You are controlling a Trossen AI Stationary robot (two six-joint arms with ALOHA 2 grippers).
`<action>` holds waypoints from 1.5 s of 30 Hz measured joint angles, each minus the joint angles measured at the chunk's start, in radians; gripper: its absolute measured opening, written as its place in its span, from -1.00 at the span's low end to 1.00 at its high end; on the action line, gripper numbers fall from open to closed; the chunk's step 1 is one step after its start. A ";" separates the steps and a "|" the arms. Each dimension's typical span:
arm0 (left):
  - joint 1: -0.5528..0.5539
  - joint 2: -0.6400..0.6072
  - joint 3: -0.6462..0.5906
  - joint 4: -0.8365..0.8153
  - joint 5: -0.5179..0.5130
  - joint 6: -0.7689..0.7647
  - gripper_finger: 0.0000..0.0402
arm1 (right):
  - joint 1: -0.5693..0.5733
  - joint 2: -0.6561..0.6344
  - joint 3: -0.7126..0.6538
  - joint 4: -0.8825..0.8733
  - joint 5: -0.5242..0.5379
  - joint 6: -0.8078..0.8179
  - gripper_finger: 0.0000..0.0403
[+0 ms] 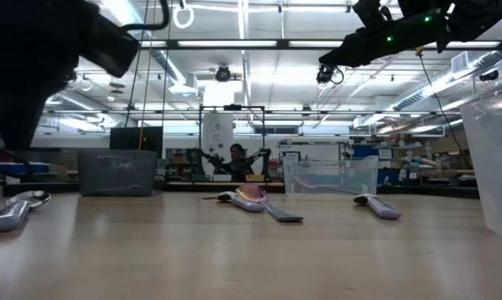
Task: Sort silverware by color (type)
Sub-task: Put the purple spoon into the black bin
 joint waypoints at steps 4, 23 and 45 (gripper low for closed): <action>0.010 0.000 -0.019 0.019 0.014 -0.331 -0.24 | 0.009 -0.001 0.000 0.007 0.001 0.002 -0.62; 0.045 0.008 -0.155 0.230 0.058 -0.595 -0.24 | 0.027 -0.011 0.000 0.014 0.001 -0.022 -0.62; 0.082 0.071 -0.153 0.227 0.078 -0.455 -0.25 | 0.034 -0.011 0.000 0.013 0.003 -0.028 -0.62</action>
